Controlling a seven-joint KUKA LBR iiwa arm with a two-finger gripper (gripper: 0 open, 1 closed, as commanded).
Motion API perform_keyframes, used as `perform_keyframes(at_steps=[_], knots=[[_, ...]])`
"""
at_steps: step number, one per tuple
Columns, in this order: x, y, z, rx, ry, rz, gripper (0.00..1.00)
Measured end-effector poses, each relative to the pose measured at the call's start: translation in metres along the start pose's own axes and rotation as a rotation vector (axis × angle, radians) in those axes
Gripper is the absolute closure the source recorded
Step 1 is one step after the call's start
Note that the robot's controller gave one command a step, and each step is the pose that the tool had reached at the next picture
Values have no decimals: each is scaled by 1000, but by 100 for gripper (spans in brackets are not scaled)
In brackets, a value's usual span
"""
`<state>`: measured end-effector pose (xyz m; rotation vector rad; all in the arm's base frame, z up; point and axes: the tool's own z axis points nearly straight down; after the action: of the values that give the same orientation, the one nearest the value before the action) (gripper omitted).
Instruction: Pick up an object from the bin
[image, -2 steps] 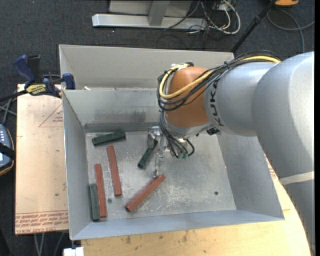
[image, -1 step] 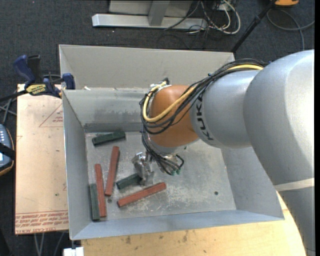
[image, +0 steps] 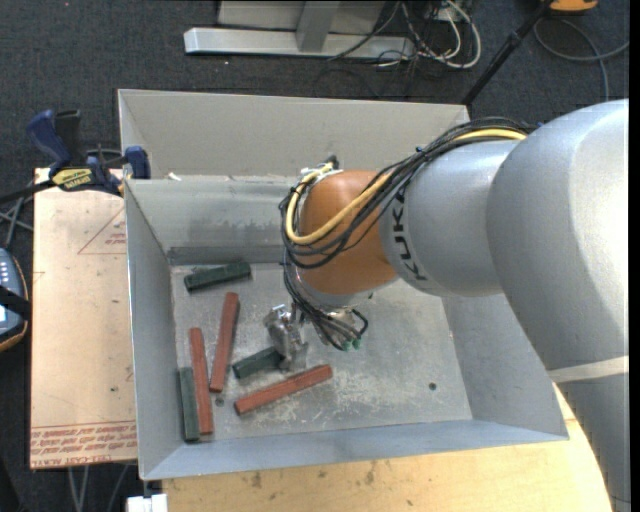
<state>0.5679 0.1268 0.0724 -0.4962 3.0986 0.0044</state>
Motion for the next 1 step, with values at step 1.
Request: perform_keyframes(at_steps=[1], knots=[[-5,-30,-117,1,1,17,100]])
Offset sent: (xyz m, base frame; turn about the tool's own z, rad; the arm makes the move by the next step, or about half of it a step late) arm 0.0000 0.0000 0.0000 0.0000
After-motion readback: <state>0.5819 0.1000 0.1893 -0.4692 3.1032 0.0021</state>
